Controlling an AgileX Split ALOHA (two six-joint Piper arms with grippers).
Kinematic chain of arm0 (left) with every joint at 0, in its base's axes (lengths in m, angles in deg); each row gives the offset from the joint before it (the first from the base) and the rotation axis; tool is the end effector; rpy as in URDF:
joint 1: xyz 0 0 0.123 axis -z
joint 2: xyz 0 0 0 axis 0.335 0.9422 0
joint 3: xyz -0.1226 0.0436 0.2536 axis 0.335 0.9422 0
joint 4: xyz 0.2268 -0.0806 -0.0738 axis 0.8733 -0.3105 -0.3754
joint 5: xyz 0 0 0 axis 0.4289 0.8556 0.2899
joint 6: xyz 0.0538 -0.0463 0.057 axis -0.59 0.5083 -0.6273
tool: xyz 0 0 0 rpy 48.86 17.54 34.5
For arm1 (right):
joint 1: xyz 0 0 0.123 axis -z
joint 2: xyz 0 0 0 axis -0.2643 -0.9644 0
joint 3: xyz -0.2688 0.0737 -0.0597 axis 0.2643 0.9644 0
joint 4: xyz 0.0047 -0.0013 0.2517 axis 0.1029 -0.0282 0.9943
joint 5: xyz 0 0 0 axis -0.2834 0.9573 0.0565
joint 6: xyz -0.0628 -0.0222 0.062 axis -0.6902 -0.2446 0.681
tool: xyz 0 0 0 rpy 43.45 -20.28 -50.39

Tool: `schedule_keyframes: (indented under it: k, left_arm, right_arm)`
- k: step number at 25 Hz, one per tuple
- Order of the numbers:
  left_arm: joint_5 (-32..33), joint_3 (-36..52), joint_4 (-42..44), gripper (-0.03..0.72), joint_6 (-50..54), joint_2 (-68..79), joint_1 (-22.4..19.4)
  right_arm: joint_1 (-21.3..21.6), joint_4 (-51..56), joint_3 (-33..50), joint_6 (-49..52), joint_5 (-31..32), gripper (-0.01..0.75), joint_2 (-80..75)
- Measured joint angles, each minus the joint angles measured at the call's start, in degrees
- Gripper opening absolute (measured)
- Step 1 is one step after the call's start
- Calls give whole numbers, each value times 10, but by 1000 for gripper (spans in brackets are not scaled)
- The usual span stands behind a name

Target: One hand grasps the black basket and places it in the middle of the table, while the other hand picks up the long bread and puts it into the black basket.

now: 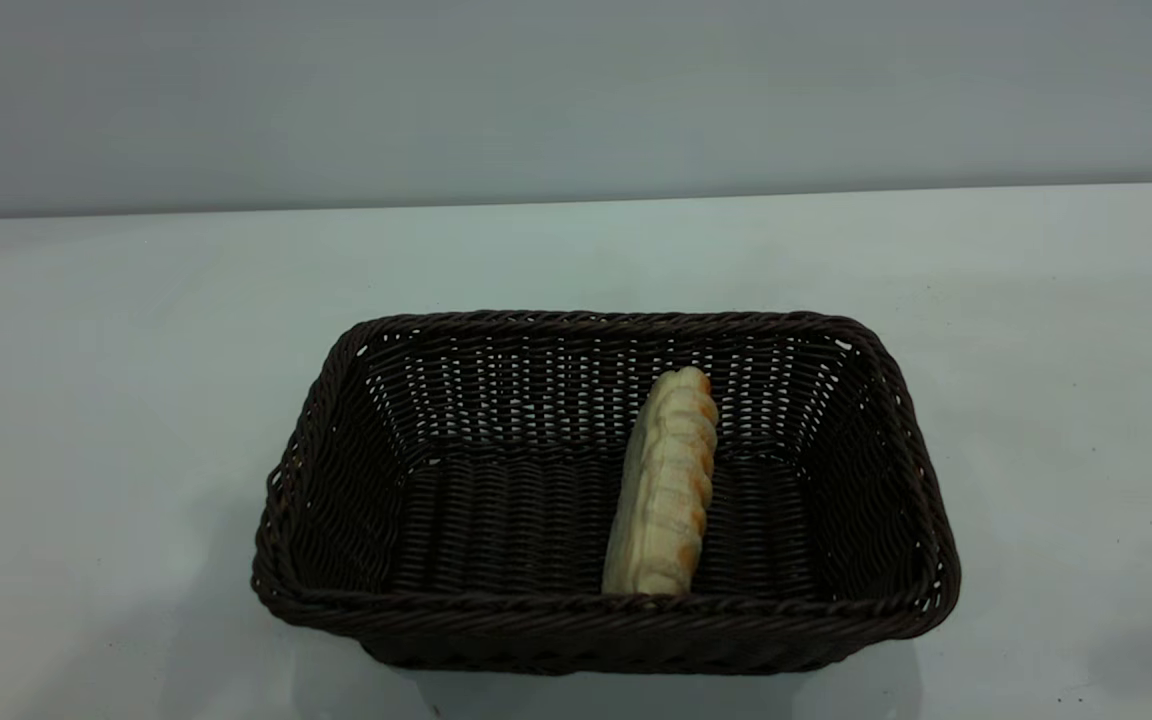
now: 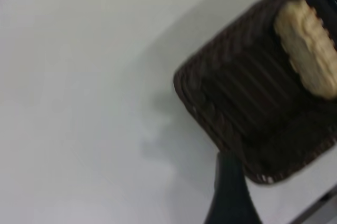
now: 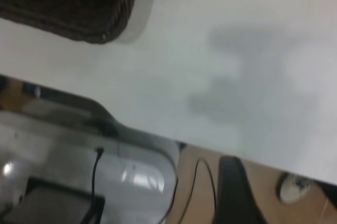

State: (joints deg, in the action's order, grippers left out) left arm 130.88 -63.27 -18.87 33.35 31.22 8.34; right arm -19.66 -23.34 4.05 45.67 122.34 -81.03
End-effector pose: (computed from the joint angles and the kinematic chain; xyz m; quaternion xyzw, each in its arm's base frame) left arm 0.2762 -0.1473 0.3962 0.3267 0.9010 -0.0450 0.2820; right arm 0.1764 0.0263 0.3205 -0.1232 0.9763 0.0634 0.1660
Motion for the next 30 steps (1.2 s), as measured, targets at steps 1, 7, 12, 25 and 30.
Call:
schedule_keyframes:
  k: [1, 7, 12, 25, 30]
  left_arm:
    - [0, 22, 0, 539, 3, -27, 0]
    - [0, 133, 1, 539, 28, -178, 0]
    - [0, 219, 1, 539, 38, -309, 0]
    - [0, 416, 1, 539, 41, -647, 0]
    - [0, 468, 0, 539, 47, -749, 0]
  right_arm:
    - [0, 0, 0, 4, 1, 496, 19]
    - [0, 0, 0, 12, 9, 496, 143]
    - [0, 1, 0, 14, 9, 496, 259]
    - [0, 31, 48, 17, 9, 496, 492]
    - [0, 55, 125, 17, 9, 496, 544]
